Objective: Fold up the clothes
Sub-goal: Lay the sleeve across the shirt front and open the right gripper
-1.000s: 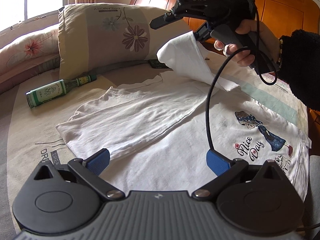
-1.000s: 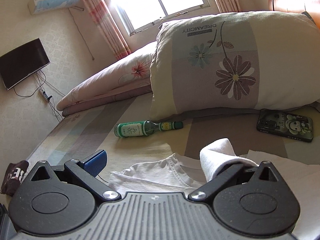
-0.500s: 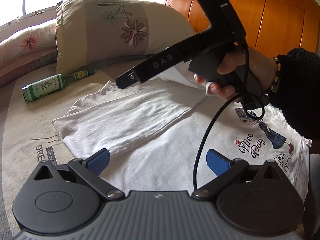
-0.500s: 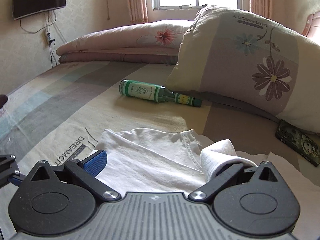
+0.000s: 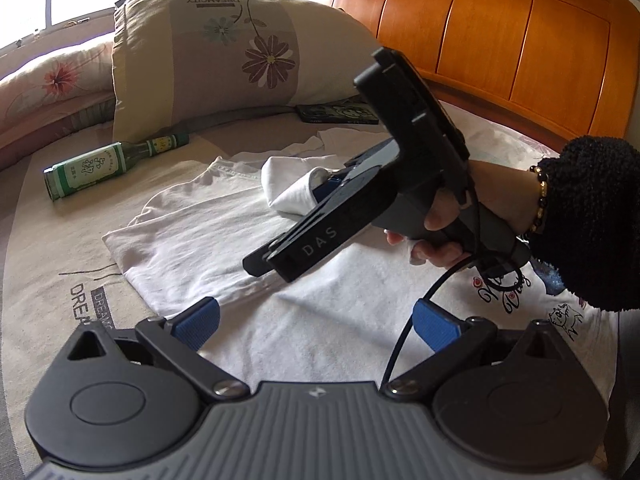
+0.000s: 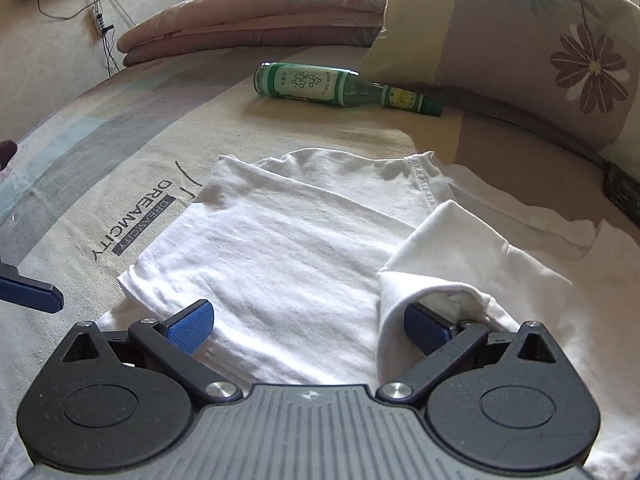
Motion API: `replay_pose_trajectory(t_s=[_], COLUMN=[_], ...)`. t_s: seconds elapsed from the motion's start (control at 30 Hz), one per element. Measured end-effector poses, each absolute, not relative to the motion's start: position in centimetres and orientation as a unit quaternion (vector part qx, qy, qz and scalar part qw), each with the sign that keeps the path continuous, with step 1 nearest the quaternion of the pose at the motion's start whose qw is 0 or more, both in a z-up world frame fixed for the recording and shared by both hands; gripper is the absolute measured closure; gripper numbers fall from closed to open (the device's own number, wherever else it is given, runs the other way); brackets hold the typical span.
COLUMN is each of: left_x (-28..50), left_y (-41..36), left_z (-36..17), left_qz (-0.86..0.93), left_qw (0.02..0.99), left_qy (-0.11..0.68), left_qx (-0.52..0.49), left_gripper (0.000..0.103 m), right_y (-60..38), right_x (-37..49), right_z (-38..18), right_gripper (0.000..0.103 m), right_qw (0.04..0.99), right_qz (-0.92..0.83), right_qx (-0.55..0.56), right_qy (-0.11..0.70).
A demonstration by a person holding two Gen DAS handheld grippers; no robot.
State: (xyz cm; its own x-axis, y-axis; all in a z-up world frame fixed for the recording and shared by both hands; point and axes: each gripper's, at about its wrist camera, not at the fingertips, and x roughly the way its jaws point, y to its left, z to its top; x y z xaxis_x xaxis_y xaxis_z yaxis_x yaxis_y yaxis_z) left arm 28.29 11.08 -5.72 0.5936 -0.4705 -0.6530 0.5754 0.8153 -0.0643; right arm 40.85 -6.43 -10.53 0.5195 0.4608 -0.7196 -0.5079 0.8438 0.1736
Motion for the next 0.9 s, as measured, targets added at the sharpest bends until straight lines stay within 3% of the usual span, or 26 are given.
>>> replay_pose_trajectory(t_s=[0.3,0.4,0.57,0.9], left_x=[28.1,28.0,27.7,27.4], left_y=[10.9,10.9,11.1,11.2], left_z=[-5.1,-5.0,-4.6,-4.2], left_qz=[-0.304,-0.305,-0.317,-0.328], left_qw=[0.891,0.892,0.892,0.892], left_qy=[0.33,0.326,0.315,0.304], left_qx=[0.071,0.071,0.064,0.058], left_gripper=[0.001,0.001,0.001,0.001], right_y=[-14.8,-14.6,-12.0,-6.2], right_x=[43.0,43.5,43.9,42.8], right_z=[-10.8,-10.6,-9.4,-7.5], right_gripper=[0.0,0.0,0.0,0.0], right_qw=[0.862,0.869,0.872,0.854], right_qz=[0.221,0.217,0.279,0.377], right_qx=[0.232,0.255,0.232,0.123], right_qy=[0.393,0.364,0.329,0.337])
